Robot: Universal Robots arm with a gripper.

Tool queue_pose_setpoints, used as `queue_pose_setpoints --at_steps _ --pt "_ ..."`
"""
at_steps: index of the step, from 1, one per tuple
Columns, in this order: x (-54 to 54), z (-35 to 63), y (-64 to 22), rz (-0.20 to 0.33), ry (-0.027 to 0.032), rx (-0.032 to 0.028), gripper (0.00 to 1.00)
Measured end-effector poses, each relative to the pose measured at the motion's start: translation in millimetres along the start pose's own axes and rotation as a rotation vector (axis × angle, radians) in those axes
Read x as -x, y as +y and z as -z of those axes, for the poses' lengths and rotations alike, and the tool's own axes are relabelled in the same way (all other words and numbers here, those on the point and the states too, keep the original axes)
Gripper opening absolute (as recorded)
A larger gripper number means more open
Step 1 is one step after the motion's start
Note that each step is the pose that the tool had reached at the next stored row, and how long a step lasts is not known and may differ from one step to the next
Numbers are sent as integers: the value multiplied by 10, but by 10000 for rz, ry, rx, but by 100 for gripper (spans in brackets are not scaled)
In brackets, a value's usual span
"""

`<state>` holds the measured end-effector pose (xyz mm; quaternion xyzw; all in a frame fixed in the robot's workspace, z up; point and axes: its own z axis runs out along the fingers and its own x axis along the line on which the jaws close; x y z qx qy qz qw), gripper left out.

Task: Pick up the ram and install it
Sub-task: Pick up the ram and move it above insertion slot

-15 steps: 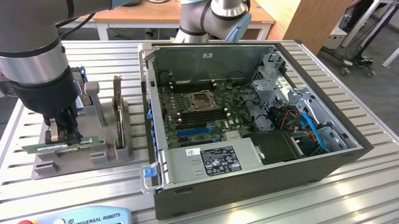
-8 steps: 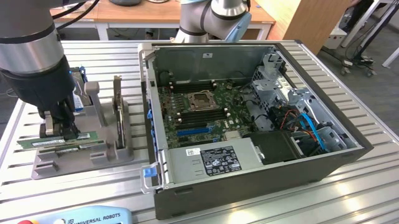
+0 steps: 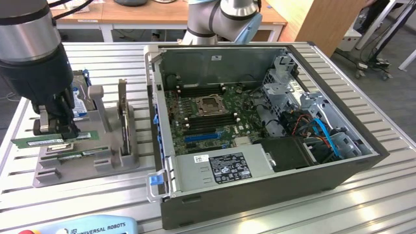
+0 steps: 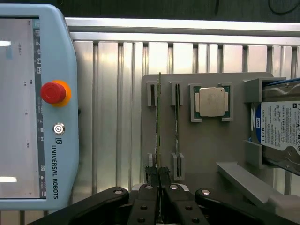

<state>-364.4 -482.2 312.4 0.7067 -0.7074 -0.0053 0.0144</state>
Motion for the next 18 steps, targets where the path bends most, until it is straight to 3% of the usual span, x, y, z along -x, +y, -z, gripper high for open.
queue_pose_setpoints --at_steps 18 --pt "-7 522 15 -236 -6 3 12"
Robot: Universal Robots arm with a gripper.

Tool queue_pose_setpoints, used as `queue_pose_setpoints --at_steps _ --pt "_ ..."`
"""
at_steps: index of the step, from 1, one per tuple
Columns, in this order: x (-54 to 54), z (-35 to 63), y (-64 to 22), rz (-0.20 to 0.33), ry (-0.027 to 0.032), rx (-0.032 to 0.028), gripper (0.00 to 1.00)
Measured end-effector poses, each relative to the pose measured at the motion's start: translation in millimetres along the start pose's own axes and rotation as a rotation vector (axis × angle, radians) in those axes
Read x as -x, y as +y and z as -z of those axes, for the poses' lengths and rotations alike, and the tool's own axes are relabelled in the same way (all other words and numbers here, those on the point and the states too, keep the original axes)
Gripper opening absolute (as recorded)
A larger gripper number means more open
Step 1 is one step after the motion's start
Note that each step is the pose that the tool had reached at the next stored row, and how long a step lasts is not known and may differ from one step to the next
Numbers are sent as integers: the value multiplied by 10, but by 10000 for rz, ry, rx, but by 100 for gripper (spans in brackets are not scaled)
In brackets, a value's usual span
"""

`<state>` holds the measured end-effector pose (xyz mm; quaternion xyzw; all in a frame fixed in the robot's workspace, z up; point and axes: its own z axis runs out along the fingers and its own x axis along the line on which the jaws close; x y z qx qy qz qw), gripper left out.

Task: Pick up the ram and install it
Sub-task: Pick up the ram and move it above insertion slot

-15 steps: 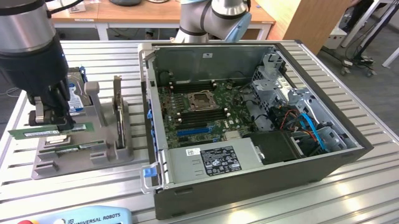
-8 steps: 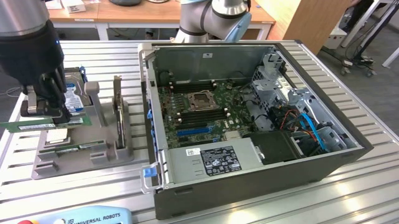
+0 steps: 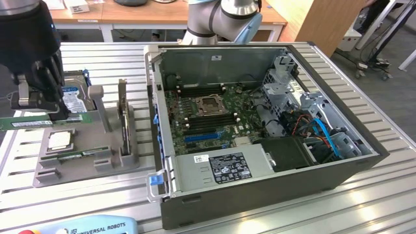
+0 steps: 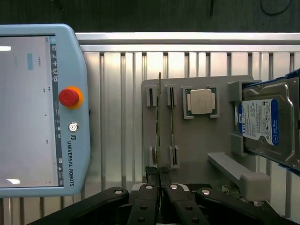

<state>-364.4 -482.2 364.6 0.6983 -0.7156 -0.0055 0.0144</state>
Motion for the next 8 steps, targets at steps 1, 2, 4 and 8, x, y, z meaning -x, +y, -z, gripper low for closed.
queue_pose_setpoints --at_steps 1,2,4,8 --pt "0 29 1 -8 0 1 12" --pt "-1 57 1 -16 0 1 12" --pt "-2 117 3 -29 -2 0 12" --pt "-3 229 6 -52 -2 1 12"
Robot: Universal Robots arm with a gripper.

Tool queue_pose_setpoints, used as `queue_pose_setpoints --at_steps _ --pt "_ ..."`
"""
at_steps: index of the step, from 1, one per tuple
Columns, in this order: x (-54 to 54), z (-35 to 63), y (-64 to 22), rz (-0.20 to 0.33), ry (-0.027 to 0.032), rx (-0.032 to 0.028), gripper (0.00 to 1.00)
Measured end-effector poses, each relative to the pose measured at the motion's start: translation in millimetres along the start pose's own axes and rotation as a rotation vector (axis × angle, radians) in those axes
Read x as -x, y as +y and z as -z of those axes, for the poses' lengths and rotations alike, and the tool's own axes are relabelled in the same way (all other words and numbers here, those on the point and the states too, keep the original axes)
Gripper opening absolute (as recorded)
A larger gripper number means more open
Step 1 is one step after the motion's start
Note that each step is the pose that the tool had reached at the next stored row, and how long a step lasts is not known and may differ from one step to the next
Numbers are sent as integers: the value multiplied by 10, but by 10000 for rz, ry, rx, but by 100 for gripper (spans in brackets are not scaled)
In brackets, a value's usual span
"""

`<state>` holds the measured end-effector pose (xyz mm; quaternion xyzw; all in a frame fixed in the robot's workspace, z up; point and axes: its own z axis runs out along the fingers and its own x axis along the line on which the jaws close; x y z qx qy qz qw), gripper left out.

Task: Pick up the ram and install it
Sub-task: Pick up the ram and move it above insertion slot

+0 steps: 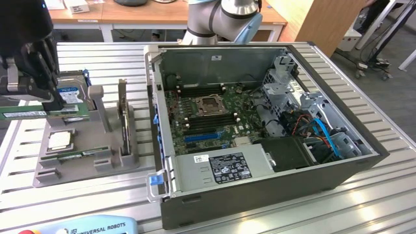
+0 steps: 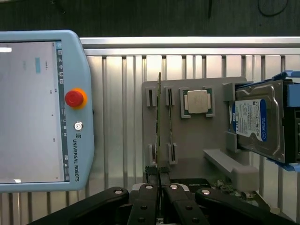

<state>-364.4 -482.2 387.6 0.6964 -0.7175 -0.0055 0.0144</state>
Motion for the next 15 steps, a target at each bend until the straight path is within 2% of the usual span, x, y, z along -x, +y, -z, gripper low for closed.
queue_pose_setpoints --at_steps 7,15 --pt "-2 149 4 -13 -1 0 12" --pt "-2 159 4 -13 1 1 12"
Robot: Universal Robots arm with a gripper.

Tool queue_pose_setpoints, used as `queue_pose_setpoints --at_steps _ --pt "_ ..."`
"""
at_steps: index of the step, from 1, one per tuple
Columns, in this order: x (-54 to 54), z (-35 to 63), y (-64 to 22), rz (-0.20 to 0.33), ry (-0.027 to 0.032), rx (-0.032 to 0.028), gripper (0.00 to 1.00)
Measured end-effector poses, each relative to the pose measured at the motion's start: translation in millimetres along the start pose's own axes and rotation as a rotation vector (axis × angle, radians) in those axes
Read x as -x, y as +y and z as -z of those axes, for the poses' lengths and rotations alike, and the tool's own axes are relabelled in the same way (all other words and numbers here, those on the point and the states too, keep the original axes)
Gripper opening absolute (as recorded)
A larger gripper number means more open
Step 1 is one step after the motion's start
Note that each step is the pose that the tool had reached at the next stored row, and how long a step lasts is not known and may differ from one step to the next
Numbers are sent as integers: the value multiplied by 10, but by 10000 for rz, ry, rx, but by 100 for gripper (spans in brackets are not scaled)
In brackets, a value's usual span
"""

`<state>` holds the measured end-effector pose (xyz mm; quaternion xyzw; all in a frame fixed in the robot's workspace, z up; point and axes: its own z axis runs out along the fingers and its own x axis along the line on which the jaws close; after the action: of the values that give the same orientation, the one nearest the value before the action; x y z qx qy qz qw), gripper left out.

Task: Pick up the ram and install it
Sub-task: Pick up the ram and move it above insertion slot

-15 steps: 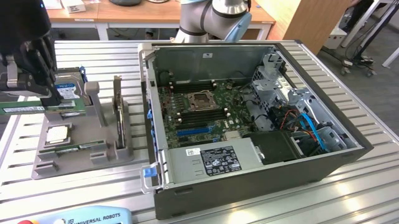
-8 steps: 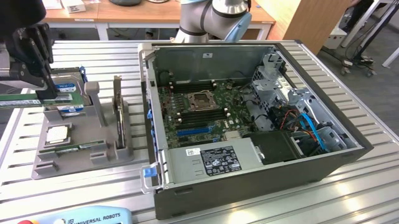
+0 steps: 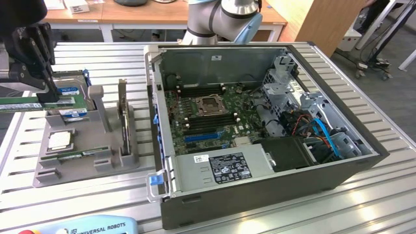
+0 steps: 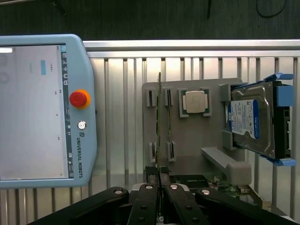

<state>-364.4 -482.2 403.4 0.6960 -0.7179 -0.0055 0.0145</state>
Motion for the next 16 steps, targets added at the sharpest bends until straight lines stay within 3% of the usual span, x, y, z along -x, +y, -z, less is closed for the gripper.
queue_pose_setpoints --at_steps 6,16 --pt "1 0 -29 38 2 -2 12" --pt "7 5 -184 187 3 -3 12"
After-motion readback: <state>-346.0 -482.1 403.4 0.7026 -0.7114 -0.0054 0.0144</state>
